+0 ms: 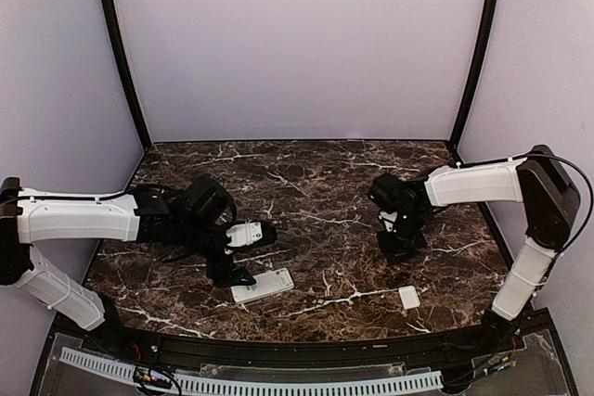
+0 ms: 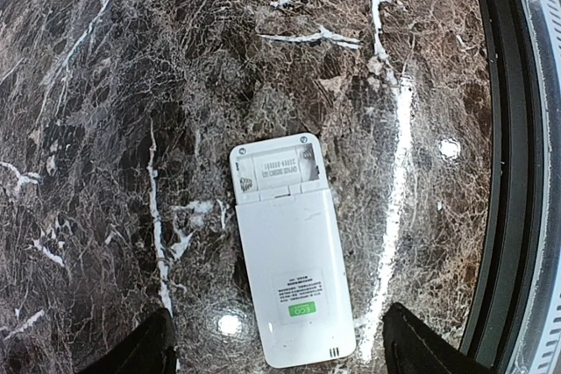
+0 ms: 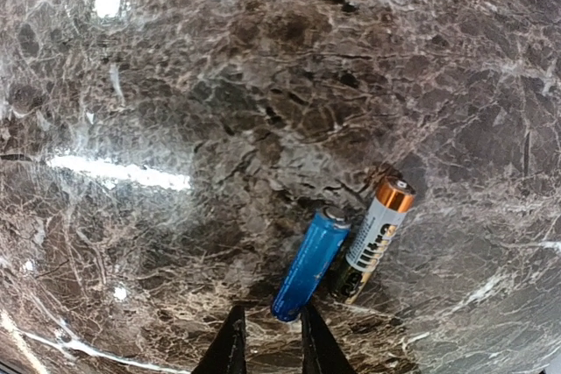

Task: Load the batteries into the remote control
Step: Pick up the battery at the center of the board.

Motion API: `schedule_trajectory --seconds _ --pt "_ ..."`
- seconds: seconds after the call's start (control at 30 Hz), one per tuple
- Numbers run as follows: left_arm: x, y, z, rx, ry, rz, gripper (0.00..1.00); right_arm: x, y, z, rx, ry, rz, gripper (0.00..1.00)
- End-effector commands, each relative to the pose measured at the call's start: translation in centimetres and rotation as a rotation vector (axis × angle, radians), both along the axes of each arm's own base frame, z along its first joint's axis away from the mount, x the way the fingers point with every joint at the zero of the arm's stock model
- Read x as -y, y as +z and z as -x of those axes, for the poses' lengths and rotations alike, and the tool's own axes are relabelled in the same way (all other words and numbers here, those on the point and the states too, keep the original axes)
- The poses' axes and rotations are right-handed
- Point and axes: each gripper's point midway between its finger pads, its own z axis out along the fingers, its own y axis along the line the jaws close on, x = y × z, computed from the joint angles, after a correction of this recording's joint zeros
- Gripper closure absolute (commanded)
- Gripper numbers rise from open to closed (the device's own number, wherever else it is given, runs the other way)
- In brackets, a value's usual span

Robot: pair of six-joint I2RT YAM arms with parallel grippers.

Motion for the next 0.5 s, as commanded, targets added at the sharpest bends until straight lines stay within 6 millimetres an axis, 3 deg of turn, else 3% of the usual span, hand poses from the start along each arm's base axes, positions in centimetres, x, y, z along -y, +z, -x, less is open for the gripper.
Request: schedule_trajectory --seconds 0.0,0.3,0.47 --pt "-0.3 -0.3 0.5 -0.024 -0.003 -0.015 0.20 0.0 -1.1 0.0 -0.016 0.009 -0.004 0.81" --pt "-0.2 -0.4 0.6 -0.028 -0.006 -0.017 0.20 -0.3 -1.5 -0.4 -0.015 0.018 -0.004 0.81" --pt "-0.2 -0.5 0.6 -0.033 -0.008 -0.019 0.20 -0.4 -1.2 -1.2 0.003 0.016 0.005 0.74"
